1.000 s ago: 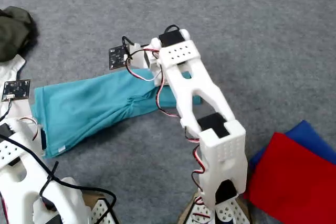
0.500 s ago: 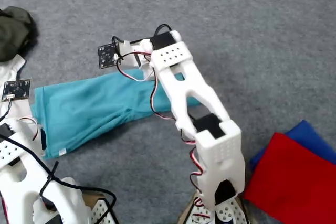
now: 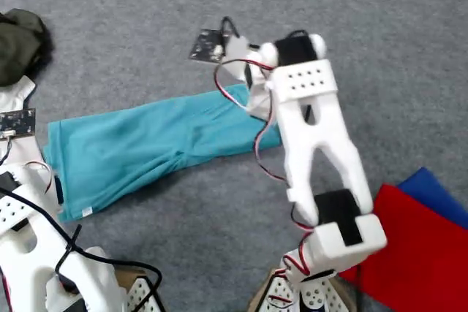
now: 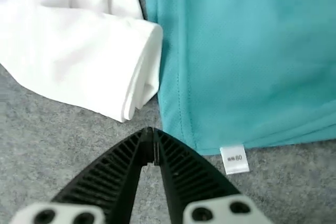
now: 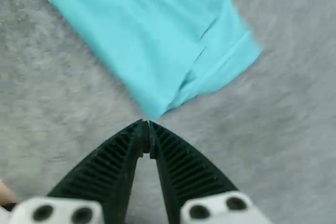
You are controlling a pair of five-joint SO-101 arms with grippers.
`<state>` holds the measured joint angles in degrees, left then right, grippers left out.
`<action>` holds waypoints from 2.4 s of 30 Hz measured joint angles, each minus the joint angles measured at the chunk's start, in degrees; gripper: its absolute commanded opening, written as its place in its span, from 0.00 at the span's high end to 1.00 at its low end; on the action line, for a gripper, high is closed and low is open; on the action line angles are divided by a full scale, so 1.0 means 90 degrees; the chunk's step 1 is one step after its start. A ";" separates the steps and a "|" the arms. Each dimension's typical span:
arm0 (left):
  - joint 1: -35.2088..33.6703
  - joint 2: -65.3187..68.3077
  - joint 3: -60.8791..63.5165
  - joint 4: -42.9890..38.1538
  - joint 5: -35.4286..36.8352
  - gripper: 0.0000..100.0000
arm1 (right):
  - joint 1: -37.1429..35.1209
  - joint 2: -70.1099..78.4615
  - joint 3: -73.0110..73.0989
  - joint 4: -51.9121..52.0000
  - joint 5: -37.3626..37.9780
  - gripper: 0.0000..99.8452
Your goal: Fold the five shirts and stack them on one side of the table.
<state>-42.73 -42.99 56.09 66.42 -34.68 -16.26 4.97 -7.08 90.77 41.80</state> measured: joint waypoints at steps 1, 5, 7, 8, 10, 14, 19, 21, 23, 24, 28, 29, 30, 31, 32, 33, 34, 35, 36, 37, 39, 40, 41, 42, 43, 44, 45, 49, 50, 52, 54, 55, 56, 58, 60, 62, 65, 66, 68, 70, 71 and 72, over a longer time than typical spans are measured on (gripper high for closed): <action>0.0049 0.0000 0.0000 0.0000 0.0098 0.98 | 0.0010 -0.0098 0.0322 -0.0127 -0.0225 0.99; 0.0352 0.0000 0.0000 0.0000 0.0264 0.98 | 0.0000 -0.0215 0.1524 -0.0947 -0.0684 0.99; 0.0498 0.0000 0.0000 0.0000 0.0352 0.98 | 0.0000 -0.0215 0.1954 -0.1358 -0.0733 0.99; 0.0567 0.0000 0.0000 0.0000 0.0381 0.98 | 0.0000 -0.0195 0.2110 -0.1582 -0.0752 0.99; 0.0645 0.0000 0.0000 0.0000 0.0430 0.98 | 0.0000 0.0029 0.2198 -0.2022 -0.0772 0.99; 0.0684 0.0000 0.0000 0.0000 0.0449 0.98 | 0.0000 0.0772 0.2129 -0.2608 -0.0772 0.99; 0.0684 0.0000 0.0000 0.0000 0.0449 0.98 | -0.0010 0.1993 0.1133 -0.2784 -0.0772 0.99; 0.0684 0.0000 0.0000 0.0000 0.0449 0.98 | -0.0010 0.2520 0.0547 -0.2784 -0.0772 0.99; 0.0684 0.0000 0.0000 0.0000 0.0449 0.98 | -0.0010 0.2989 -0.0029 -0.2735 -0.0772 0.99; 0.0684 0.0000 0.0000 0.0000 0.0449 0.98 | -0.0010 0.3136 -0.0332 -0.2618 -0.0772 0.99; 0.0684 0.0000 0.0000 0.0088 0.0449 0.98 | -0.0068 0.3409 -0.1455 -0.2032 -0.0772 0.99; 0.0684 0.0000 0.0000 0.0107 0.0449 0.98 | -0.0078 0.3429 -0.1719 -0.1924 -0.0772 0.99; 0.0684 0.0000 0.0000 0.0117 0.0449 0.98 | -0.0078 0.3438 -0.1934 -0.1846 -0.0772 0.99; 0.0684 0.0000 0.0000 0.0127 0.0449 0.98 | -0.0078 0.3438 -0.2110 -0.1768 -0.0772 0.99; 0.0684 0.0000 0.0000 0.0147 0.0449 0.98 | -0.0078 0.3438 -0.2217 -0.1690 -0.0772 0.99; 0.0684 0.0000 0.0000 0.0147 0.0449 0.98 | -0.0078 0.3438 -0.2305 -0.1602 -0.0772 0.99; 0.0684 0.0000 0.0000 0.0147 0.0449 0.98 | -0.0078 0.3438 -0.2335 -0.1534 -0.0772 0.99; 0.0684 0.0000 0.0000 0.0156 0.0449 0.98 | -0.0078 0.3438 -0.2335 -0.1504 -0.0772 0.99; 0.0684 0.0000 0.0000 0.0156 0.0449 0.98 | -0.0078 0.3487 -0.2335 -0.1485 -0.0772 0.99; 0.0684 0.0000 0.0000 0.0166 0.0449 0.98 | -0.0078 0.3546 -0.2335 -0.1485 -0.0772 0.99; 0.0684 0.0000 0.0000 0.0166 0.0449 0.98 | -0.0078 0.3751 -0.2335 -0.1485 -0.0772 0.99; 0.0684 0.0000 0.0000 0.0166 0.0449 0.98 | -0.0088 0.3849 -0.2335 -0.1495 -0.0772 0.99; 0.0684 0.0000 0.0000 0.0166 0.0449 0.98 | -0.0107 0.3985 -0.2335 -0.1582 -0.0772 0.99; 0.0684 0.0000 0.0000 0.0166 0.0449 0.98 | -0.0137 0.4142 -0.2335 -0.1680 -0.0772 0.99; 0.0684 0.0000 0.0000 0.0166 0.0449 0.98 | -0.0166 0.4308 -0.2335 -0.1778 -0.0772 0.99; 0.0684 0.0000 0.0000 0.0166 0.0449 0.98 | -0.0166 0.4474 -0.2374 -0.1905 -0.0772 0.99; 0.0684 0.0000 0.0000 0.0166 0.0449 0.98 | -0.0176 0.4611 -0.2481 -0.2002 -0.0772 0.99; 0.0684 0.0000 0.0000 0.0381 0.0449 0.98 | -0.0186 0.5118 -0.3175 -0.2100 -0.0879 0.99; 0.0684 0.0000 0.0000 0.0430 0.0449 0.98 | -0.0195 0.5216 -0.3380 -0.2100 -0.0987 0.99; 0.0684 0.0000 0.0000 0.0488 0.0449 0.98 | -0.0205 0.5392 -0.3810 -0.2100 -0.1143 0.99; 0.0684 0.0000 0.0000 0.0498 0.0449 0.98 | -0.0244 0.5568 -0.4210 -0.2100 -0.1201 0.99; 0.0684 0.0000 0.0000 0.0498 0.0449 0.98 | -0.0254 0.5646 -0.4396 -0.2100 -0.1231 0.99; 0.0684 0.0000 0.0000 0.0498 0.0449 0.98 | -0.0283 0.5724 -0.4562 -0.2100 -0.1231 0.99; 0.0684 0.0000 0.0000 0.0498 0.0449 0.98 | -0.0313 0.5880 -0.4874 -0.2100 -0.1250 0.99; 0.0684 0.0000 0.0000 0.0498 0.0449 0.98 | -0.0342 0.5929 -0.5089 -0.2042 -0.1250 0.99; 0.0684 0.0000 0.0000 0.0498 0.0449 0.98 | -0.0352 0.5939 -0.5382 -0.1661 -0.1250 0.99; 0.0684 0.0000 0.0000 0.0498 0.0449 0.98 | -0.0352 0.5929 -0.6056 -0.0762 -0.1250 0.99; 0.0684 0.0000 0.0000 0.0498 0.0449 0.98 | -0.0352 0.5929 -0.6310 -0.0420 -0.1250 0.99; 0.0684 0.0000 0.0000 0.0498 0.0449 0.98 | -0.0361 0.5919 -0.6867 0.0264 -0.1250 0.99; 0.0684 0.0000 0.0000 0.0498 0.0449 0.97 | -0.0361 0.5900 -0.7492 0.0889 -0.1231 0.99; 0.0684 0.0000 0.0000 0.0498 0.0449 0.95 | -0.0361 0.5851 -0.7805 0.1045 -0.1241 0.99; 0.0684 0.0000 -0.0010 0.0498 0.0459 0.92 | -0.0322 0.5753 -0.8049 0.1094 -0.1289 0.99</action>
<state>-36.57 -42.99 56.00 70.90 -30.55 -19.16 56.75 -79.52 100.62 30.20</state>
